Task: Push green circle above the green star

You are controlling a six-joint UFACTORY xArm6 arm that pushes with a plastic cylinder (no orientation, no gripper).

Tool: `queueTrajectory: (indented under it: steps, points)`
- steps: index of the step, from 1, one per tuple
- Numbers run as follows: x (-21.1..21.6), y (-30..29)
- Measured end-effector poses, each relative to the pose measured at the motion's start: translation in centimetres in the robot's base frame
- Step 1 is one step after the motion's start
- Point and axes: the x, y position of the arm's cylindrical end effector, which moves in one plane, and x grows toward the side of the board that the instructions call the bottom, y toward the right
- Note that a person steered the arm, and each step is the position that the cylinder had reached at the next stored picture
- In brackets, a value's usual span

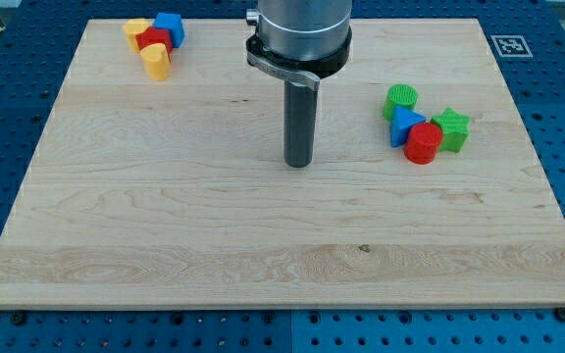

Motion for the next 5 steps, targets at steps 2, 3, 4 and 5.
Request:
queueTrajectory:
  steps: [2, 3, 4, 5]
  points:
    - [-9.3, -0.2]
    - [-12.7, 0.5]
    - [-12.7, 0.8]
    - [-12.6, 6.5]
